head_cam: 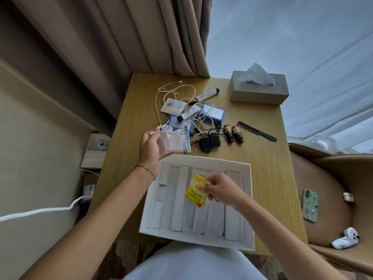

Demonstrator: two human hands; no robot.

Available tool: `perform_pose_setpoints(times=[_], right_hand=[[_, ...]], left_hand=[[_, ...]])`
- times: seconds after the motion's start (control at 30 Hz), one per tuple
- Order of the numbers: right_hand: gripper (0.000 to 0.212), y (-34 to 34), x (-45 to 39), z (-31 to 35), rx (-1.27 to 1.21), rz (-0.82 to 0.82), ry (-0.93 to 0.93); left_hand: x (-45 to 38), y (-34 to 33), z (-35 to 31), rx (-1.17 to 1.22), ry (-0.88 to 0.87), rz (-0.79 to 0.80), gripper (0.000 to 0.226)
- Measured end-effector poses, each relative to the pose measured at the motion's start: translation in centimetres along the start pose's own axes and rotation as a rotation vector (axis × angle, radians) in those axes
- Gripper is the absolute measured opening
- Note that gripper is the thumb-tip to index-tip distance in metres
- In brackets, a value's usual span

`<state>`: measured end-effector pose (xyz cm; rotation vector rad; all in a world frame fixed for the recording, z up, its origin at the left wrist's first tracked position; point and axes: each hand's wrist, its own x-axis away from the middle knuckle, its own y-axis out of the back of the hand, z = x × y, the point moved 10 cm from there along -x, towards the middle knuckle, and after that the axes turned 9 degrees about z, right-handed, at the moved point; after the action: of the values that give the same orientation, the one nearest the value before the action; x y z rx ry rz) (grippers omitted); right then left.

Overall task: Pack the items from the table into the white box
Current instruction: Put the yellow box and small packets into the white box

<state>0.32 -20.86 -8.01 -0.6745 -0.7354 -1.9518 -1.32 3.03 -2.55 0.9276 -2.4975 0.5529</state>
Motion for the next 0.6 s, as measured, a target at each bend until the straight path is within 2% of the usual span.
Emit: perform_pose_setpoints(times=[0.1, 0.17, 0.3, 0.47, 0.6], right_hand=[[0.020, -3.2, -0.8, -2.1, 0.240, 0.110, -0.109], [0.022, -4.5, -1.2, -3.0, 0.344, 0.125, -0.149], [0.015, -6.2, -2.0, -4.1, 0.431, 0.126, -0.187], [0.026, -6.6, -2.5, -4.5, 0.515, 0.012, -0.205], [0.018, -5.9, -2.0, -4.3, 0.598, -0.107, -0.198]], left_hand=[[1.4, 0.3, 0.4, -0.075, 0.014, 0.053, 0.011], [2.3, 0.1, 0.6, -0.139, 0.026, 0.118, 0.021], [3.9, -0.4, 0.7, -0.253, -0.004, 0.211, 0.035], [5.0, -0.6, 1.6, -0.434, 0.005, 0.318, 0.048], [5.3, -0.9, 2.2, -0.592, -0.018, 0.348, 0.045]])
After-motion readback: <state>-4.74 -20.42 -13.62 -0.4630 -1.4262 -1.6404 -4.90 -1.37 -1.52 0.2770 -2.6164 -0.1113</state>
